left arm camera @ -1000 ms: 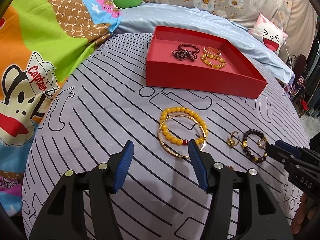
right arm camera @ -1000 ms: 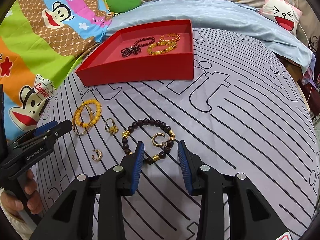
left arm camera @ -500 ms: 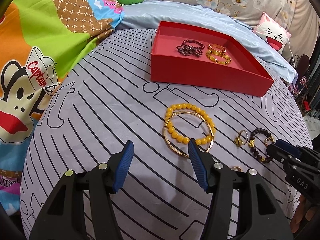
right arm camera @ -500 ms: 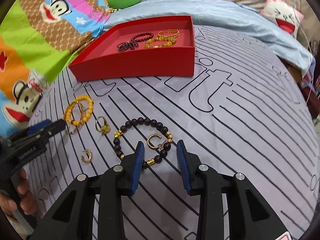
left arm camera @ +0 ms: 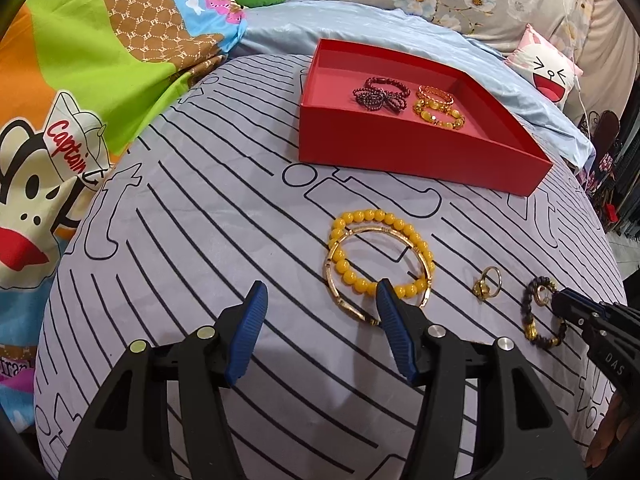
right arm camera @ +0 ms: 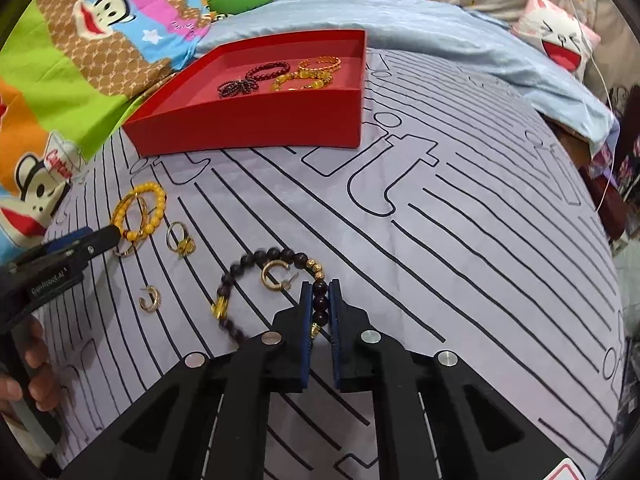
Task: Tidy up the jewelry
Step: 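Close the right tool on the black bead bracelet while the left grasps the gold bangle, then carry the black bead bracelet and gold bangle in both tools over the tray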
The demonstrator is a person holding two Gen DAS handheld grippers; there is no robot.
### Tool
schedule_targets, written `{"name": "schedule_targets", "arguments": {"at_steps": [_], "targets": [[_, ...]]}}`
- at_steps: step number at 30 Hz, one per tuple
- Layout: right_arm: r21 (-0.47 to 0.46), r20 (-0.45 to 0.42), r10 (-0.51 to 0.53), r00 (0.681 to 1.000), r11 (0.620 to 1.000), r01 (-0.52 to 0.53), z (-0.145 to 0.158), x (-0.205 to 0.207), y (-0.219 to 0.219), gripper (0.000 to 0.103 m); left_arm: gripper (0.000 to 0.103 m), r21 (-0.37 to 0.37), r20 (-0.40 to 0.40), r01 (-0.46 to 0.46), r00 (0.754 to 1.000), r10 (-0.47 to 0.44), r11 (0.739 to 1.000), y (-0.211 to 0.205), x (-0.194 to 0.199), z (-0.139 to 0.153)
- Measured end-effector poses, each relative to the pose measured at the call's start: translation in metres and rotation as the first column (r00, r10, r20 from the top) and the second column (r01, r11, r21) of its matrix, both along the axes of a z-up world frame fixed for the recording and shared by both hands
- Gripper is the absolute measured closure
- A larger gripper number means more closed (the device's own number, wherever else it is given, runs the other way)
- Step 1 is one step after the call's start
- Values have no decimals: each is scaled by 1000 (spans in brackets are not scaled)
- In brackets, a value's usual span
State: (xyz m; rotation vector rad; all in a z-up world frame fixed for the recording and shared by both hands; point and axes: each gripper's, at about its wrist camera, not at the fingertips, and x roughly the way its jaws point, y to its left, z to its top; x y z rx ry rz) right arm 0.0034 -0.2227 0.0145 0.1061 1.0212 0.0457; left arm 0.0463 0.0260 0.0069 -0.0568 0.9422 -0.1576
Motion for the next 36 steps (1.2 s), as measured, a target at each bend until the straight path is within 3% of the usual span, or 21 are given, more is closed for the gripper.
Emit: {"name": "schedule_targets", "arguments": {"at_steps": [6, 12, 20, 25, 36], "targets": [[64, -5, -25, 1000, 998, 25, 1, 3, -6, 96, 48, -37, 8, 12, 1000, -12, 999, -4, 1, 7], [85, -5, -20, 1000, 996, 20, 1, 5, -5, 96, 29, -20, 40, 40, 998, -40, 999, -19, -1, 12], [95, -13, -18, 1000, 995, 19, -2, 8, -5, 96, 30, 18, 2, 63, 998, -63, 998, -31, 10, -3], [101, -13, -18, 1000, 995, 20, -2, 10, -5, 96, 44, 57, 23, 76, 997, -77, 995, -34, 8, -3], [120, 33, -1, 999, 993, -3, 21, 8, -4, 96, 45, -18, 35, 77, 996, -77, 997, -24, 3, 18]]}}
